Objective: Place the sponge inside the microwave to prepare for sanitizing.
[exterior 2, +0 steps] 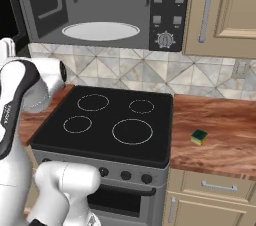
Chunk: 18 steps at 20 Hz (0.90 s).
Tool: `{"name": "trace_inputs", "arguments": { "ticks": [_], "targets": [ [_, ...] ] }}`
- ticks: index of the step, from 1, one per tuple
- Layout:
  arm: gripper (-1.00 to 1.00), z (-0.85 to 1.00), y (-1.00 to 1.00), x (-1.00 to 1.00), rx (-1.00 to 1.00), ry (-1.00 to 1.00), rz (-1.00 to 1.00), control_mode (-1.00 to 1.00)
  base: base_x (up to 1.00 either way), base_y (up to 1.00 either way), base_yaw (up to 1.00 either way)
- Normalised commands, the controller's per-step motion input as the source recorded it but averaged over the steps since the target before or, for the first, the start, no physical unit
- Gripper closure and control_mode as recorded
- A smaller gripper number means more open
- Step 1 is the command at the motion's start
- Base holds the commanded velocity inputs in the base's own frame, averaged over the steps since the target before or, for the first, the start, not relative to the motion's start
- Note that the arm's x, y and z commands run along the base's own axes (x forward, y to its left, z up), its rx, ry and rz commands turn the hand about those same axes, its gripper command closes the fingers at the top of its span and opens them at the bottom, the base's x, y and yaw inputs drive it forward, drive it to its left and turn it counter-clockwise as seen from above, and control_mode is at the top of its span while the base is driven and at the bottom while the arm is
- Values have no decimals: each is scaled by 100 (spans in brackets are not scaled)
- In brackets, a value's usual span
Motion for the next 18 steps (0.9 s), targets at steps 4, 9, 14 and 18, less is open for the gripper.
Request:
{"name": "trace_inputs", "arguments": {
  "ticks": [4,9,14,18],
  "targets": [
    [-100,-5,59,0,0,-1,-14,-100,0,0,0],
    [-100,0,43,0,0,0,-10,-100,0,0,0],
    [-100,0,18,0,0,0,-8,-100,0,0,0],
    [-100,0,0,0,0,0,-8,-100,0,0,0]
  ]
}}
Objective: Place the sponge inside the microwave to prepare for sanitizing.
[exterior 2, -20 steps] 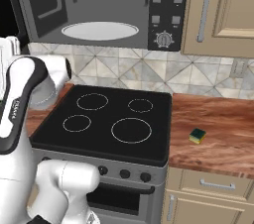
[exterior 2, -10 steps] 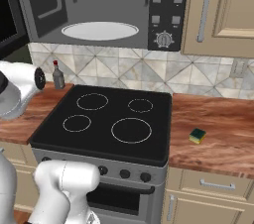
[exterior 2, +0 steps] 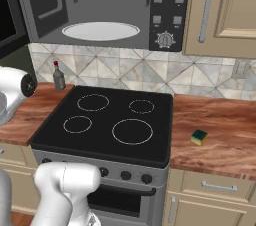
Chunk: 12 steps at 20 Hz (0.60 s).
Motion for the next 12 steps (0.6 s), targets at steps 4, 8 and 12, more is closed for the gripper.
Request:
{"name": "trace_inputs", "arguments": {
  "ticks": [4,8,12],
  "targets": [
    [-100,0,11,0,0,0,-9,-100,0,0,0],
    [-100,0,29,0,0,0,-12,-100,0,0,0],
    [-100,0,52,0,0,0,-11,-100,0,0,0]
  ]
}}
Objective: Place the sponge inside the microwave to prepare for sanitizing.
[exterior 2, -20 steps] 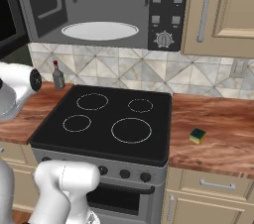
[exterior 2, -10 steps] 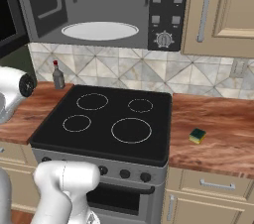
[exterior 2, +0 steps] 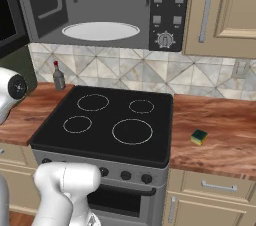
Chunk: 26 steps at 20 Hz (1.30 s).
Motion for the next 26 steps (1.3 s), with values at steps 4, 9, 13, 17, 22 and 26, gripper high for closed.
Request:
{"name": "trace_inputs", "arguments": {
  "ticks": [4,9,13,17,22,26],
  "targets": [
    [-100,-1,70,0,-1,0,-9,-100,0,0,0],
    [-100,-11,60,9,-4,0,-8,-100,0,0,0],
    [-100,-20,-39,29,-20,2,-6,-100,0,0,0],
    [-100,-23,-67,17,-14,6,-11,-100,0,0,0],
    [-100,-10,-79,21,-29,2,-10,-100,0,0,0],
    [-100,-10,-77,50,-38,0,-1,-100,0,0,0]
  ]
}}
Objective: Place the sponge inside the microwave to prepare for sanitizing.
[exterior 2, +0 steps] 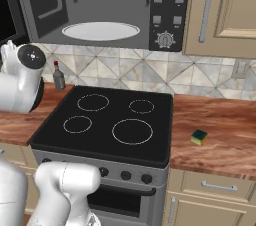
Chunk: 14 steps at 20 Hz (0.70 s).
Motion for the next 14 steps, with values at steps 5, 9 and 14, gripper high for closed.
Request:
{"name": "trace_inputs", "arguments": {
  "ticks": [5,9,14],
  "targets": [
    [-100,-58,-74,45,-35,-8,0,-100,0,0,0],
    [-100,-73,-63,27,-40,-9,0,-100,0,0,0],
    [-100,-68,-42,1,-50,-13,0,-100,0,0,0]
  ]
}}
